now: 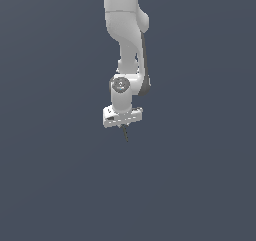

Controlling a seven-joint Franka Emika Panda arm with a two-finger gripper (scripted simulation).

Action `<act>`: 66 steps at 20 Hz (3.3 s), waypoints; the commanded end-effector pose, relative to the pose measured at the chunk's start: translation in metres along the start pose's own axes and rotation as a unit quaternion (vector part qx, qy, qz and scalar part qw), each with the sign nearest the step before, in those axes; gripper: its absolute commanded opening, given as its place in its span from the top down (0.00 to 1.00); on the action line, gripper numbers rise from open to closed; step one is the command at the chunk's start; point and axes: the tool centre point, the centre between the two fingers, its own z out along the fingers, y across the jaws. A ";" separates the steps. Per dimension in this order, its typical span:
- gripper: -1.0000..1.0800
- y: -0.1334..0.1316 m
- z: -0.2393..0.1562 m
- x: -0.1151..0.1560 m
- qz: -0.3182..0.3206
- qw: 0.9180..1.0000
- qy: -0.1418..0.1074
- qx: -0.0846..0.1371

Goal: Pick up the object and move it to a goal position.

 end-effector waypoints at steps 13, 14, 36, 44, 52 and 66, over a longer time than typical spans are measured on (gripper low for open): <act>1.00 -0.001 -0.014 0.015 0.000 1.000 0.000 0.000; 1.00 -0.001 -0.017 0.019 0.000 1.000 0.000 0.000; 1.00 -0.004 -0.130 0.148 0.001 1.000 0.000 0.000; 1.00 -0.004 -0.163 0.187 0.001 1.000 0.000 0.000; 1.00 -0.004 -0.188 0.218 0.001 1.000 0.000 0.000; 1.00 -0.004 -0.214 0.251 0.001 1.000 0.000 0.000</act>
